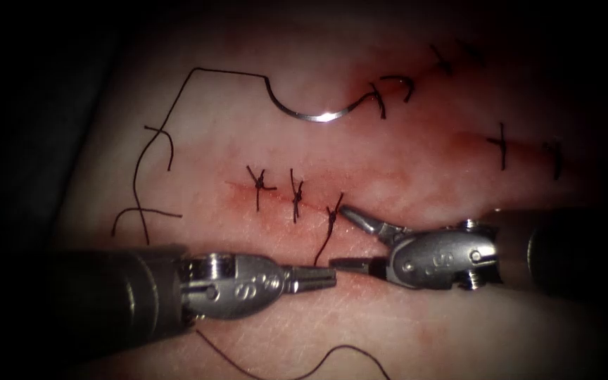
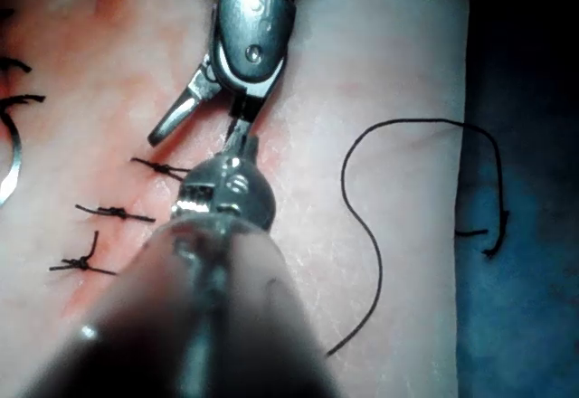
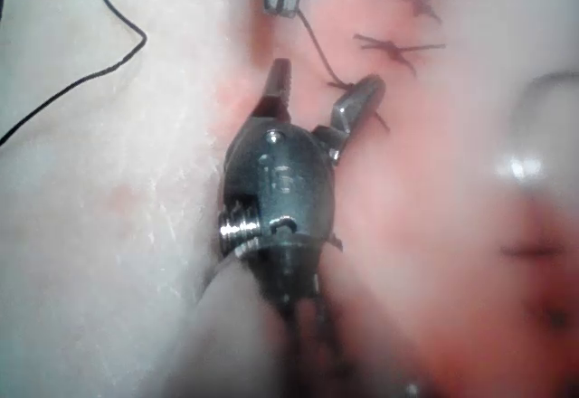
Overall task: Wound Closure
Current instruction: Cut the suture with the right cutter.
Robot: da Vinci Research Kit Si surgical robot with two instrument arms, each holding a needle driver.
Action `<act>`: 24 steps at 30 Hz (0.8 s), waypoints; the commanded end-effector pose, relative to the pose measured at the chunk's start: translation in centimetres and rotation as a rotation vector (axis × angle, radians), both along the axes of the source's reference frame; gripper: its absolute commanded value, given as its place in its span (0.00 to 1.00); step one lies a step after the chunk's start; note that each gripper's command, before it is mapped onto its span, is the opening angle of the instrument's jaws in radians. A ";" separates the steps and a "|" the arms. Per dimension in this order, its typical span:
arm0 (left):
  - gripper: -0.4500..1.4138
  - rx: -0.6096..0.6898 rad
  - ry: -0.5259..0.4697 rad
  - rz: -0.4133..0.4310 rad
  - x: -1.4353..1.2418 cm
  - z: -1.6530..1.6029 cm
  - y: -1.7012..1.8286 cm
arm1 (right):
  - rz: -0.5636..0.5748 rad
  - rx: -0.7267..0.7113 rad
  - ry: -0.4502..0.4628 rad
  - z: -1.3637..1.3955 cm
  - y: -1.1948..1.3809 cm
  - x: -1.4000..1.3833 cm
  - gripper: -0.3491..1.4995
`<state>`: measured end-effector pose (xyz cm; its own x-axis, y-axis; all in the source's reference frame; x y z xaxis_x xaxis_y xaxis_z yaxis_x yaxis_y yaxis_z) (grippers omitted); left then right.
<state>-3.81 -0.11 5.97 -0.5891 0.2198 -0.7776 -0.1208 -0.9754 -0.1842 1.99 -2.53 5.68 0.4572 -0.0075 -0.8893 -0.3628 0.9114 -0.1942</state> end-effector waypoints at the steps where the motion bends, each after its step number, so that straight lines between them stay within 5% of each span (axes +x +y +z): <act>1: 0.00 0.002 0.001 -0.001 -0.06 0.05 -0.02 | -0.006 -0.012 0.003 0.10 -0.02 0.12 0.93; 24: 0.00 -0.012 0.014 -0.009 -0.11 0.00 -0.11 | -0.003 -0.043 0.021 0.26 0.07 0.62 0.84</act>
